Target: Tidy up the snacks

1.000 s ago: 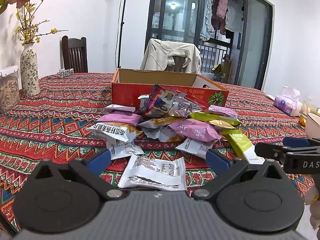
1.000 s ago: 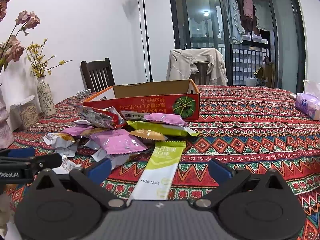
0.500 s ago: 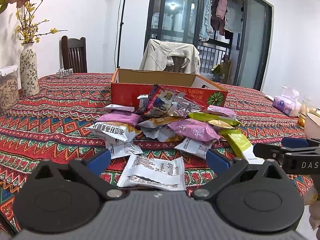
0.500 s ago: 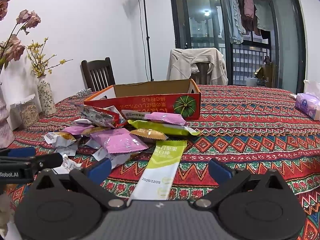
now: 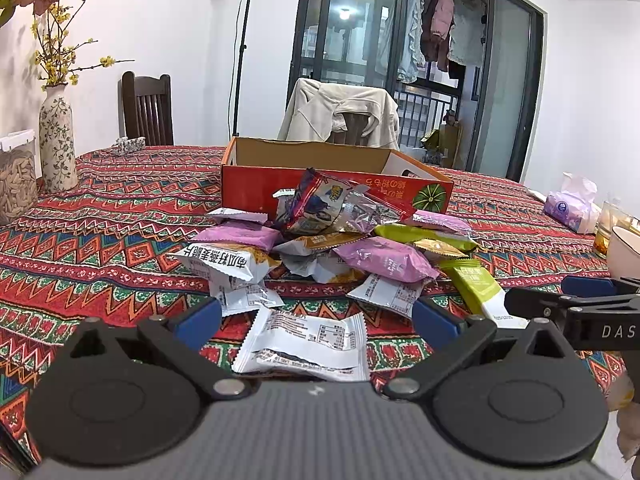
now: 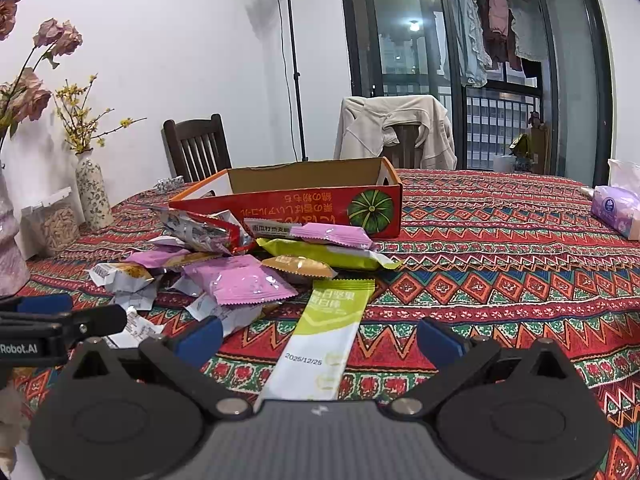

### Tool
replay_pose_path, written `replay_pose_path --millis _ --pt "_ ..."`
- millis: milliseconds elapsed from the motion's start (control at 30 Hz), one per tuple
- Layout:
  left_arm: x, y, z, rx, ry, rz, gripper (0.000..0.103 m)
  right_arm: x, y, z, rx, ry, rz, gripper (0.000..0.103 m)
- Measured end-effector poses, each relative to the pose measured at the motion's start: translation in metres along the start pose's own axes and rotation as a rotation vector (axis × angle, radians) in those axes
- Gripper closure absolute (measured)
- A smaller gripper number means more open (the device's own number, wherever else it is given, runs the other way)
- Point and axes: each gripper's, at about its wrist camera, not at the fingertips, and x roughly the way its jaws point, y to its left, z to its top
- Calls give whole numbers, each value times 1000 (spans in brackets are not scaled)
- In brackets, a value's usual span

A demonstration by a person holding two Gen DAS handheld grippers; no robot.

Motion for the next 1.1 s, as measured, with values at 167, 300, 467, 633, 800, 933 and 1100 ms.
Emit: replay_pose_path --millis 167,300,467,633,800,933,1100 --pt "0 0 0 0 0 0 0 0 0 -1 -1 1 0 0" --pt "0 -1 0 0 0 0 0 0 0 -1 -1 1 0 0" --pt "0 -1 -1 -1 1 -2 0 -1 1 -2 -1 2 -1 0" --pt "0 -1 -1 -1 2 -1 0 -1 1 -2 -1 2 0 0" --pt "1 0 -2 -4 7 -2 0 -1 1 -4 -1 5 -1 0" --pt "3 2 -2 -9 15 -6 0 -2 0 -6 0 8 -1 0" --pt "9 3 -2 -13 39 -3 0 3 -4 -4 6 22 -4 0"
